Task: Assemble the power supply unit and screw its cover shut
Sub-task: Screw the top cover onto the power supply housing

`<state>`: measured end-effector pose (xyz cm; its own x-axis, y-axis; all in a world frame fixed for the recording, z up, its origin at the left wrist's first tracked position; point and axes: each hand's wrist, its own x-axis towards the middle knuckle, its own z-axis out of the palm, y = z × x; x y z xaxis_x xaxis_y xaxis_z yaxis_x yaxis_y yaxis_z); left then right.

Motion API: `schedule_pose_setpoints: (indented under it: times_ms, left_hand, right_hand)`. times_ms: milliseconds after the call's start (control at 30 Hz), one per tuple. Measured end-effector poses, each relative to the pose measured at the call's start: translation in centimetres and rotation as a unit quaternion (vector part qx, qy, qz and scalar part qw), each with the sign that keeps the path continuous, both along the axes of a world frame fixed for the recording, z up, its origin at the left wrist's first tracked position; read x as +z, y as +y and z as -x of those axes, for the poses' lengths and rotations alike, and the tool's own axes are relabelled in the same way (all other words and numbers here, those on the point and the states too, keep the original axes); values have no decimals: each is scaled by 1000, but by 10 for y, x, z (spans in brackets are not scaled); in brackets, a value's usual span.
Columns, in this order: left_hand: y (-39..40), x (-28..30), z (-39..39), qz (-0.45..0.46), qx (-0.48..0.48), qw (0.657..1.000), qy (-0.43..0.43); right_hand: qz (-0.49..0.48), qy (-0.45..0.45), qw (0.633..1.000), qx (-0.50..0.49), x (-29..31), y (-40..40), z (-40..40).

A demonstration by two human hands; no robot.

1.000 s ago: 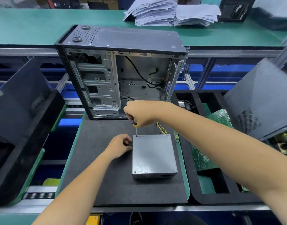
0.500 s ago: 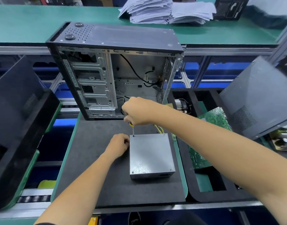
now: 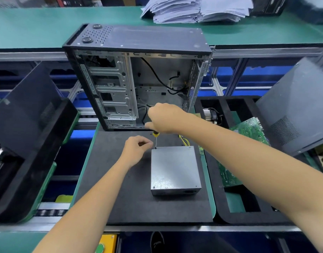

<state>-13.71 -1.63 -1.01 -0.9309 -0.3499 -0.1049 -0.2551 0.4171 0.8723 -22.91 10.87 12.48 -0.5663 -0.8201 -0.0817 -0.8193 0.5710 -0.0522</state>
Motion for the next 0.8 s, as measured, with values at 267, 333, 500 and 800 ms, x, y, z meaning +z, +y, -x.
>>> schedule_pose_setpoints:
  times_ms: [267,333,500,800]
  left_hand:
    - [9,2,-5,44,-34,998,3]
    - [8,3,-5,57,-44,997,2]
    - [4,7,-1,-7,-30,998,-51]
    - [5,21,8,-68,-16,992,-108]
  right_hand:
    - [-5,-85,993,83,8,3,-2]
    - [-3,-26,998,53,8,0,-5]
    - [0,-34,999,14,1,-2,-9]
    - [67,-78,993,-53,-3,6,-11]
